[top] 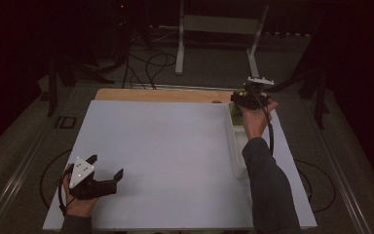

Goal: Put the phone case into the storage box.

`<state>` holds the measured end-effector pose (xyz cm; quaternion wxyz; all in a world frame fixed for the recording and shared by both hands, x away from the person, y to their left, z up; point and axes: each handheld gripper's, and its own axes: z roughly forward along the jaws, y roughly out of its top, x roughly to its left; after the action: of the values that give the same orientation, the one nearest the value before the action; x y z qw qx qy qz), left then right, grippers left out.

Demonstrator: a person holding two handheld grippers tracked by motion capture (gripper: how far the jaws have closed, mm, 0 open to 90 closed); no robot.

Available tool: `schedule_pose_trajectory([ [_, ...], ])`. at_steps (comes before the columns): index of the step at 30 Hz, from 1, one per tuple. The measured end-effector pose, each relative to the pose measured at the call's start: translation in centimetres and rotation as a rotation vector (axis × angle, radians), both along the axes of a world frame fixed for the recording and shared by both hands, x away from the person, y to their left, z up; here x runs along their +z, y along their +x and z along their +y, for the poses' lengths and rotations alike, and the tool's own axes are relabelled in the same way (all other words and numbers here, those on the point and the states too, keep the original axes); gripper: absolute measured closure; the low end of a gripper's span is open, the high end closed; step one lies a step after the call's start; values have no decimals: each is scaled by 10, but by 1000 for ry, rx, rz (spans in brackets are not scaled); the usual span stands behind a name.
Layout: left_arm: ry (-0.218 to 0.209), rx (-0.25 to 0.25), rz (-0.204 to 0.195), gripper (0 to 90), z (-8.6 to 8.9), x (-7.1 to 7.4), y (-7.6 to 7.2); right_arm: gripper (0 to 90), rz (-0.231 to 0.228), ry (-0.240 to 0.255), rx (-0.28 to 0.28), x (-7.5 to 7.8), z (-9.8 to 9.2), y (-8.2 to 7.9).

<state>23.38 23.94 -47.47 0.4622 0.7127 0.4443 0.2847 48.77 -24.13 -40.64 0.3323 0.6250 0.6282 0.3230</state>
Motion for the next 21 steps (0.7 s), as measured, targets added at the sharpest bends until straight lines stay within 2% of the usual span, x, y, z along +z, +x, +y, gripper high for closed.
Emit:
schedule_pose_trajectory([
  [15, -4, -1, 2, 0, 0, 0, 0, 151, 19, -27, 16, -12, 2, 1],
  [21, -5, -1, 2, 0, 1, 0, 0, 150, 24, -24, 20, -15, 2, 1],
])
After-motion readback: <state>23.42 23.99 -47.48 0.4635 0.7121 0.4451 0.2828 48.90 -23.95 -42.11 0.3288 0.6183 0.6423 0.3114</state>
